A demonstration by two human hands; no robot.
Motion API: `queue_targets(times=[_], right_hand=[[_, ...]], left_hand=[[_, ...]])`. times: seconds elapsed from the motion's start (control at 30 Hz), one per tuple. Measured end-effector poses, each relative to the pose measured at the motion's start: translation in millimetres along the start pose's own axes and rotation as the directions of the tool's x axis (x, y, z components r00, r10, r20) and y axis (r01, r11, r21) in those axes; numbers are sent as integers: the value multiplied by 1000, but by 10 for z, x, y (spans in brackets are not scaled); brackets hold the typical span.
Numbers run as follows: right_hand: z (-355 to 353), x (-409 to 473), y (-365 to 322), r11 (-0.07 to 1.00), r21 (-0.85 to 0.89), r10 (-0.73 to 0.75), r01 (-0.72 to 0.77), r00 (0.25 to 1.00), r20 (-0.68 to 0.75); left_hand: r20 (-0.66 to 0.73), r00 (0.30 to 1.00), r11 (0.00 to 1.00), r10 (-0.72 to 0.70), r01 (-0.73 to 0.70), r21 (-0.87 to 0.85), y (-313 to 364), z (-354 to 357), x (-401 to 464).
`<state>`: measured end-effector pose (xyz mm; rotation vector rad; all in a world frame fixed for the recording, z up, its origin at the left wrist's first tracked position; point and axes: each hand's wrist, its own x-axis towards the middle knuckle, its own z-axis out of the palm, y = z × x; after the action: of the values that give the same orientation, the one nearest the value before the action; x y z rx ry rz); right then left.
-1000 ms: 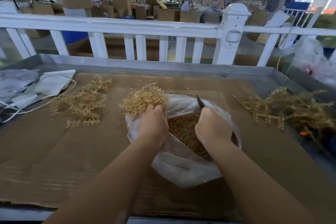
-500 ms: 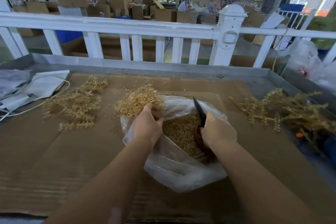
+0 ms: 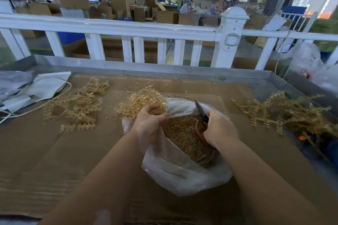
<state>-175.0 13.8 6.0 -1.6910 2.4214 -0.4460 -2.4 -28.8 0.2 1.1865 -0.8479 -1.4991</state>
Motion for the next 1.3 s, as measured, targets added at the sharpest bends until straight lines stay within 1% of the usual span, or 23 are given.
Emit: queue_targets(times=[0.07, 0.1, 0.13, 0.17, 0.2, 0.23, 0.27, 0.3, 0.4, 0.43, 0.5, 0.53, 0.6, 0.7, 0.77, 0.83, 0.93, 1.0, 1.03, 1.07, 1.13, 1.23, 1.3], right_hand=[[14, 34, 20, 999, 31, 31, -30, 999, -13], [17, 39, 21, 998, 49, 42, -41, 999, -20], [23, 40, 19, 997, 63, 44, -43, 999, -27], [26, 37, 13, 997, 66, 35, -33, 999, -37], [27, 31, 3, 998, 63, 21, -17, 998, -56], [27, 21, -3, 998, 63, 6, -1, 997, -82], [21, 13, -12, 998, 66, -7, 14, 994, -108], [15, 6, -19, 997, 71, -16, 25, 992, -128], [-27, -17, -53, 993, 97, -48, 62, 989, -140], [-46, -21, -68, 991, 114, -54, 70, 989, -137], [-79, -15, -90, 985, 154, -66, 84, 991, -119], [-94, -8, -95, 980, 177, -71, 89, 992, -105], [-111, 1, -99, 965, 248, -77, 89, 995, -58], [-119, 0, -101, 905, 414, -100, 94, 995, -7], [-122, -12, -105, 877, 470, -114, 102, 993, -3], [-128, -35, -106, 858, 502, -124, 109, 992, -4], [-129, -90, -102, 805, 581, -138, 121, 990, -14], [-135, -132, -101, 735, 668, -140, 117, 990, -20], [-138, -144, -101, 708, 696, -137, 118, 990, -29], [-142, -154, -98, 695, 708, -136, 122, 990, -38], [-141, -165, -91, 692, 710, -135, 130, 990, -50], [-140, -163, -76, 717, 683, -131, 139, 989, -65], [-139, -150, -64, 742, 653, -134, 151, 988, -76]], left_hand=[[48, 999, 999, -15, 13, 34, -19, -28, -5], [73, 997, 995, -4, -3, 97, -20, -50, -12], [86, 996, 972, 24, -44, 233, -9, -68, -26], [101, 992, 895, 80, -116, 432, 13, -82, -35], [116, 980, 743, 161, -198, 640, 49, -88, -52], [139, 956, 548, 259, -264, 794, 84, -85, -64], [151, 926, 374, 347, -284, 883, 134, -71, -97], [138, 878, 267, 458, -284, 921, 161, -68, -81], [69, 720, 210, 690, -290, 934, 289, -130, 8], [74, 709, 166, 702, -264, 950, 330, -166, 75], [93, 787, 89, 610, -185, 979, 411, -224, 191], [88, 824, 78, 559, -157, 985, 435, -238, 230], [74, 856, 75, 511, -131, 989, 436, -252, 284], [77, 858, 36, 508, -110, 993, 418, -239, 298], [86, 848, 22, 523, -114, 993, 421, -228, 271], [101, 819, 13, 564, -132, 991, 426, -234, 239], [145, 786, 16, 601, -194, 981, 464, -238, 186], [178, 755, 70, 631, -284, 956, 518, -219, 161], [174, 747, 139, 641, -336, 932, 560, -202, 147], [149, 755, 238, 638, -378, 895, 604, -184, 137], [66, 800, 467, 596, -412, 782, 685, -169, 128], [-68, 859, 701, 508, -366, 612, 751, -224, 177], [-175, 905, 869, 388, -296, 396, 787, -261, 217]])
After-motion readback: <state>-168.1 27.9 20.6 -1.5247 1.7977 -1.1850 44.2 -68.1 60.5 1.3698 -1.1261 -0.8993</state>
